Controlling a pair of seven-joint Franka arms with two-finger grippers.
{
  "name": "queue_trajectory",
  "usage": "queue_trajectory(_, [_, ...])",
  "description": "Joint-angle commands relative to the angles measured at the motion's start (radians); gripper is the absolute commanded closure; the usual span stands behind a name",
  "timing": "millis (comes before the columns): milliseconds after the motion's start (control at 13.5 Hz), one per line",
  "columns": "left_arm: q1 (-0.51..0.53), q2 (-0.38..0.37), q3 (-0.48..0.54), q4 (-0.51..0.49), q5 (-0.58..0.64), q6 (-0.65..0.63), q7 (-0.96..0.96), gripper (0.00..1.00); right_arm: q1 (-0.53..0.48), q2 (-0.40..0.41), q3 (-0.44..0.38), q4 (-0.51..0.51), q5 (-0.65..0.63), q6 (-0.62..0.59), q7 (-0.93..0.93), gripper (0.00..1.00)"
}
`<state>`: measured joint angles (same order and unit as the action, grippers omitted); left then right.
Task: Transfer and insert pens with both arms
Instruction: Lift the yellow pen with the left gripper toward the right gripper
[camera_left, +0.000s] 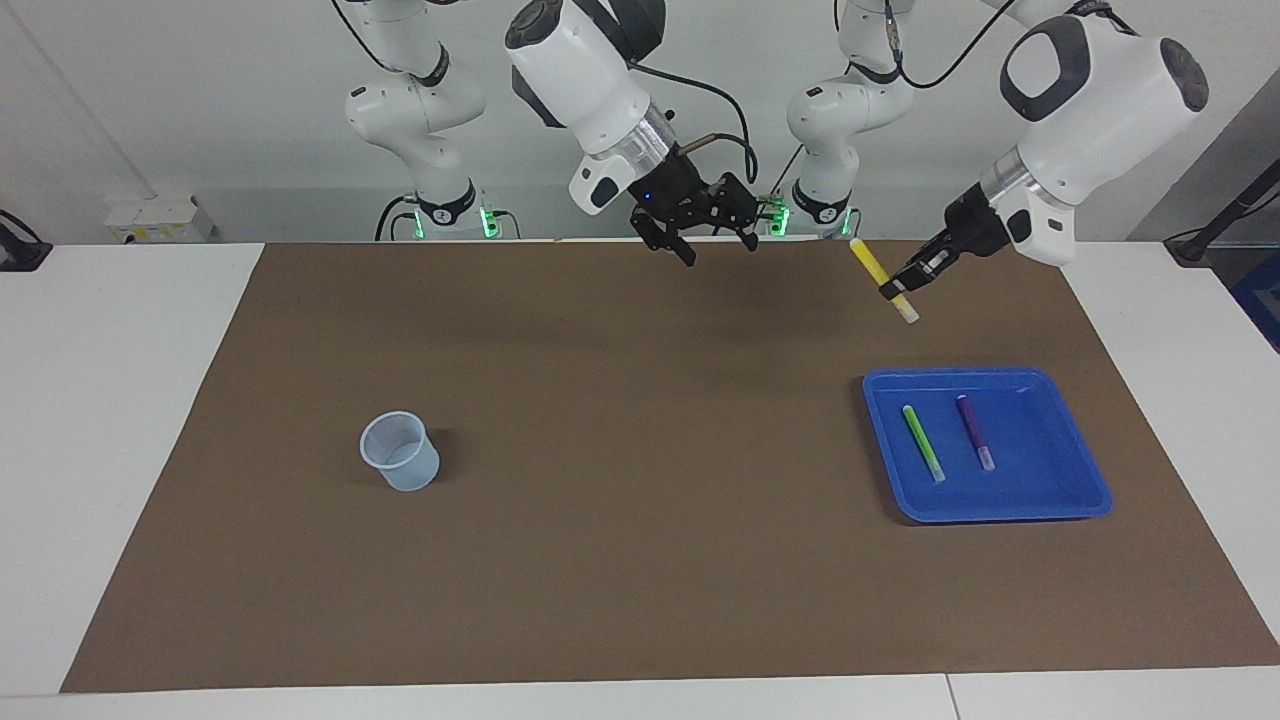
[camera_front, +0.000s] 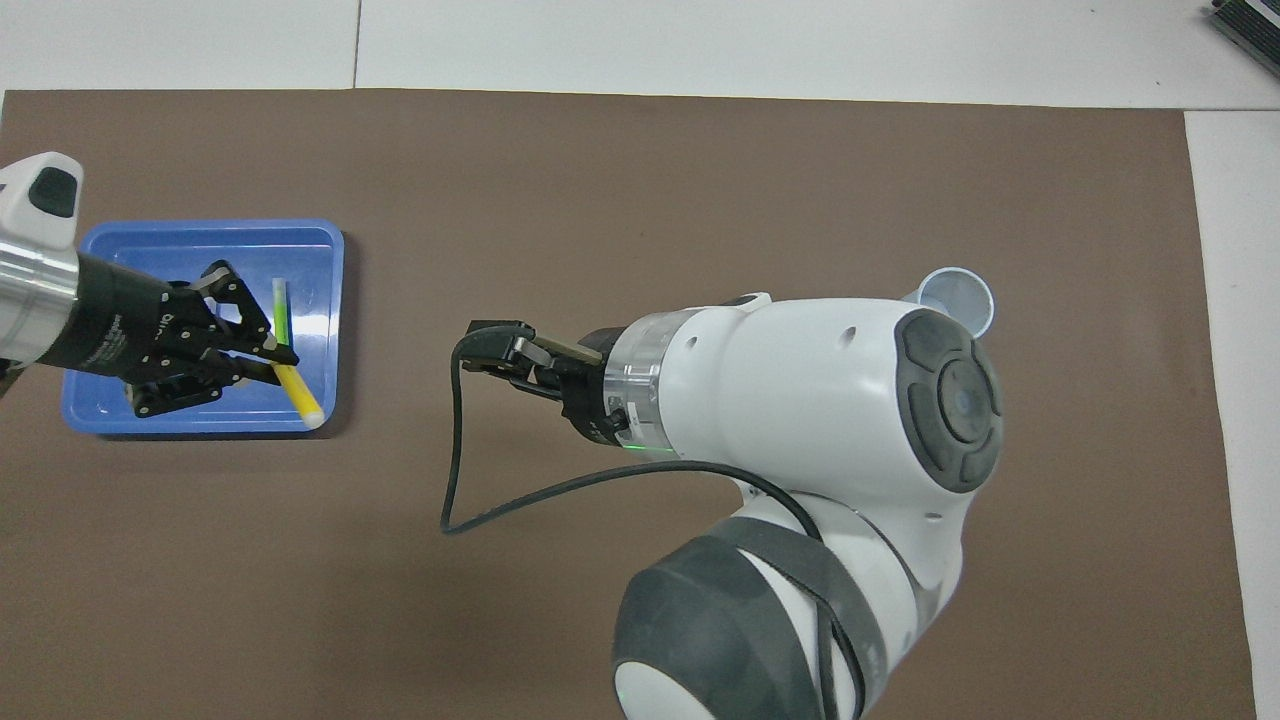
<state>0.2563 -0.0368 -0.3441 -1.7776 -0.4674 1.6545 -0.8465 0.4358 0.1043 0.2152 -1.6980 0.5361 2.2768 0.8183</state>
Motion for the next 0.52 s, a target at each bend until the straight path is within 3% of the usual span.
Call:
queue_trajectory(0, [-0.034, -0.060, 0.011, -0.115, -0.144, 0.111, -0.155, 1.00, 0.017, 0.006, 0.004, -0.003, 0.042, 0.038, 0.039, 0.00])
queue_trajectory(445, [-0.137, -0.066, 0.010, -0.151, -0.286, 0.252, -0.388, 1.00, 0.052, 0.017, 0.006, -0.003, 0.042, 0.084, 0.051, 0.00])
